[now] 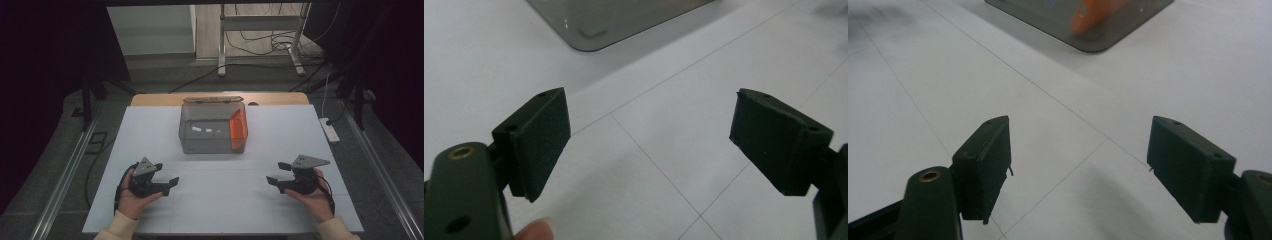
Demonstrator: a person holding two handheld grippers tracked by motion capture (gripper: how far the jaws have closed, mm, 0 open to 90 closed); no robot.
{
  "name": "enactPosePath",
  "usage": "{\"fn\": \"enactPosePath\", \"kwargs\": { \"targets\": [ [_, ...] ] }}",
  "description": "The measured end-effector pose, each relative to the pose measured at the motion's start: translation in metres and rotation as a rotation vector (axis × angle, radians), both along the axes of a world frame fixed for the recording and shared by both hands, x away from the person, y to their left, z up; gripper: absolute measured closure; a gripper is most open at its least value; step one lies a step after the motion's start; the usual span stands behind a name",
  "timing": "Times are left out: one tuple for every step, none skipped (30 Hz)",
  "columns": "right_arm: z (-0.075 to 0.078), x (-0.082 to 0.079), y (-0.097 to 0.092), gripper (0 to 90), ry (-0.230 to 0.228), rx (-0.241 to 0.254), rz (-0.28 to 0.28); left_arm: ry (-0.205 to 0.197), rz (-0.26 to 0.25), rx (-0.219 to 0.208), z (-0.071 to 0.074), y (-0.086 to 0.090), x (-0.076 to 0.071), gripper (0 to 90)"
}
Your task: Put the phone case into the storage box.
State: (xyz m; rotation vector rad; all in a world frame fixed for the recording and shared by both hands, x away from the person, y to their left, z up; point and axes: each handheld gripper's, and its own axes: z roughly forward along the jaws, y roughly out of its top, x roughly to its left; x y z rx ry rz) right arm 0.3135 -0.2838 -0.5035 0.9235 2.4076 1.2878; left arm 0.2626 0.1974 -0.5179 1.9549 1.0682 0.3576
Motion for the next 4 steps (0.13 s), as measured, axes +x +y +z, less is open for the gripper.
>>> {"fn": "enactPosePath", "kwargs": {
  "targets": [
    [0.0001, -0.0002, 0.0000, 25.9, -0.002, 0.000, 0.000, -0.001, -0.002, 0.000, 0.0001, -0.0001, 0.0000, 16.0],
    [0.0007, -0.0005, -0.0002, 25.8, -0.003, -0.006, -0.001, -0.002, -0.001, -0.001, 0.0002, -0.0002, -0.0001, 16.0],
    [0.0007, -0.0005, -0.0002, 25.8, -0.003, -0.006, -0.001, -0.002, -0.001, -0.001, 0.0002, -0.0002, -0.0001, 16.0],
    [0.0005, -0.0006, 0.0000, 25.7, -0.004, -0.001, 0.001, -0.003, 0.000, -0.001, 0.0002, -0.0001, -0.0002, 16.0]
  ]
}}
